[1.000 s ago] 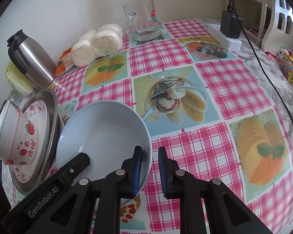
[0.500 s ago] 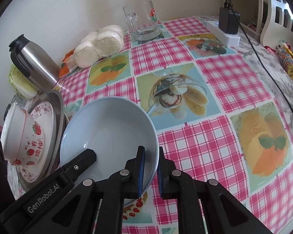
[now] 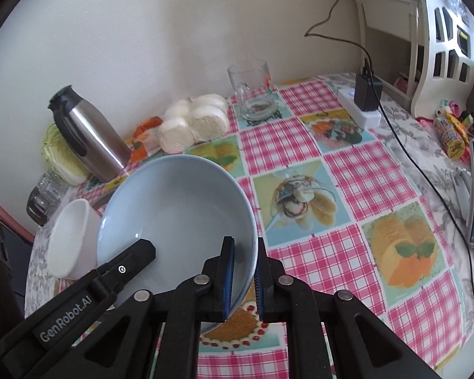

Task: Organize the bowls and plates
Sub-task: 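Lift the pale bowl and carry it onto the stacked bowls with both grippers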

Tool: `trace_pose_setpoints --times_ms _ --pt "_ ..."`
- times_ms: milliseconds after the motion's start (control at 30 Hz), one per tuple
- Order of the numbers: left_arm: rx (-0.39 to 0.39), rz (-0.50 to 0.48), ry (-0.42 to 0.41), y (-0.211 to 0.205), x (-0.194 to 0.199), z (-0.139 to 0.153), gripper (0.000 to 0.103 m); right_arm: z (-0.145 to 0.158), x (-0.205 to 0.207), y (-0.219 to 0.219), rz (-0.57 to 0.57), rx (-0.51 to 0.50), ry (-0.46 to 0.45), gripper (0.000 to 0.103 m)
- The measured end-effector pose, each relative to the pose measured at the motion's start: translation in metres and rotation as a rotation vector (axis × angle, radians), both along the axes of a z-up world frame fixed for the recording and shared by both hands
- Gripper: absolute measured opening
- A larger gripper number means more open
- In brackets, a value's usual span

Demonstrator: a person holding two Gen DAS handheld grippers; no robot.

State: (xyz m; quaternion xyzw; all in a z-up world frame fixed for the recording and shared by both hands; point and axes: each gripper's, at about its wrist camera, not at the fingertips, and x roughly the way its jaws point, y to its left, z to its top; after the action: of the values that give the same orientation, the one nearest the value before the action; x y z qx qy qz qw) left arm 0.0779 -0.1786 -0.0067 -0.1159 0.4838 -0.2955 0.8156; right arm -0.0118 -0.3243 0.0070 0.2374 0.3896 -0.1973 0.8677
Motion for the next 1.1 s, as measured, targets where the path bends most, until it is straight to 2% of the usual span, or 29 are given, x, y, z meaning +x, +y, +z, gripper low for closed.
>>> trace_pose_setpoints --times_ms 267,767,867,1100 --pt "-0.045 0.039 -0.024 0.036 0.006 0.015 0.011 0.025 0.009 0.03 0.032 -0.019 -0.061 0.013" --pt "-0.077 0.151 -0.064 0.121 0.04 0.032 0.011 0.036 0.054 0.099 0.159 -0.003 -0.151 0.013" --pt "-0.077 0.179 -0.056 0.136 0.051 0.025 0.011 0.033 0.068 0.113 0.191 -0.002 -0.167 0.013" --pt "-0.07 0.214 0.0 0.151 0.069 -0.001 0.011 0.012 0.093 0.132 0.222 0.012 -0.134 0.016"
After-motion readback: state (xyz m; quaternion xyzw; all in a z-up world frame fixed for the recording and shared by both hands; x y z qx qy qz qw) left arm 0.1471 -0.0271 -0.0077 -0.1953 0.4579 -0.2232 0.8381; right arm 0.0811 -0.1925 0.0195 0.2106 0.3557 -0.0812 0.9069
